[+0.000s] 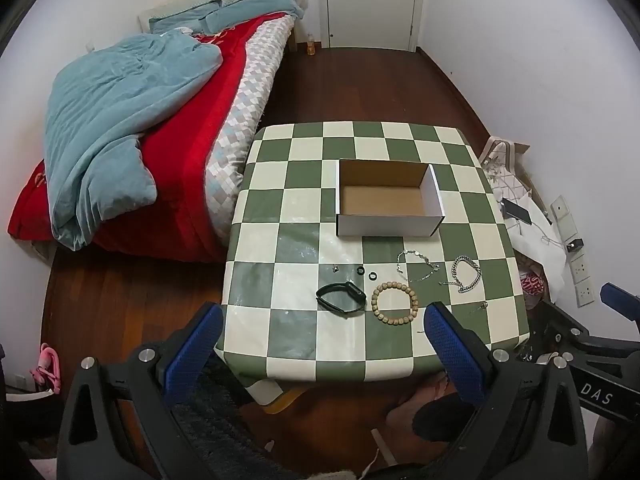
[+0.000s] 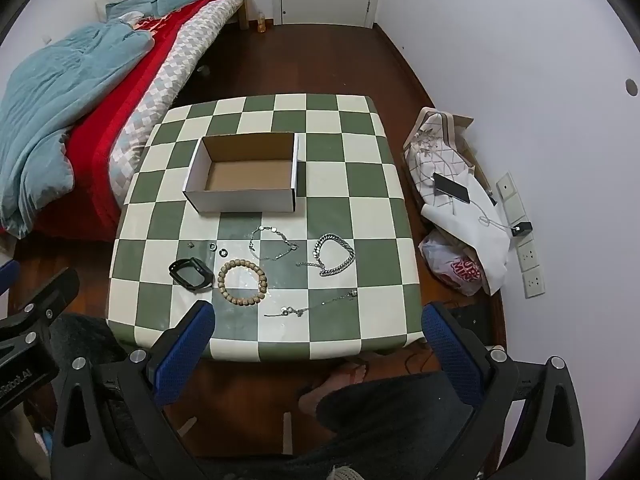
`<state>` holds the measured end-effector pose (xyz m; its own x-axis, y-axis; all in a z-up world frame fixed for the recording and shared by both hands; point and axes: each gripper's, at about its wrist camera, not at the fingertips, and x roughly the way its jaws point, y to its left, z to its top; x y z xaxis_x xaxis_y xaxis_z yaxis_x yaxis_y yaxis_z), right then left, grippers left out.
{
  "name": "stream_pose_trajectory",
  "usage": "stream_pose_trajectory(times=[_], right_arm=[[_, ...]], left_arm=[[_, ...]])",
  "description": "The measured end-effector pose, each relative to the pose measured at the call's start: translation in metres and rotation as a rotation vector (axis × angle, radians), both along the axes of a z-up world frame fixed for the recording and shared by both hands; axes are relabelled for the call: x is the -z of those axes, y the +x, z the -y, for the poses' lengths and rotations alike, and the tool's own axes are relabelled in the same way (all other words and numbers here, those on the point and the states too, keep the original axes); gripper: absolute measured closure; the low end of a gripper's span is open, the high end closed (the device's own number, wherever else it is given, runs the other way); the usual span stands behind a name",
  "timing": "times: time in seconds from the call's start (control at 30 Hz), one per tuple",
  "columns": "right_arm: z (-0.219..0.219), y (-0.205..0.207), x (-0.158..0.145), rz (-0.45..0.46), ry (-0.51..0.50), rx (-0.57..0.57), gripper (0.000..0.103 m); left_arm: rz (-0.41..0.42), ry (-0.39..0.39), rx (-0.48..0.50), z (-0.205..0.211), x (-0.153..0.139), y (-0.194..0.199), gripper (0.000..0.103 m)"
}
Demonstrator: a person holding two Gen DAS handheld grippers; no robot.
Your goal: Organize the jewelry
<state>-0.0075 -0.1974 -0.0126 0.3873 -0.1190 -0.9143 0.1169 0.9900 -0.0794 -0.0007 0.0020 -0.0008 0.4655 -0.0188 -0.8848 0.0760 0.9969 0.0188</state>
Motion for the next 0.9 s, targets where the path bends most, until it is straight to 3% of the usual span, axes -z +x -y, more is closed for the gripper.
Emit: stream_pose_trajectory(times=[0.9], right_arm=[[-0.008,-0.008,-0.014,0.017,0.002,0.0,0.0]], left_arm=[[0.001,-0.003,-0.002,-0.003,-0.012,-0.01,0.0]])
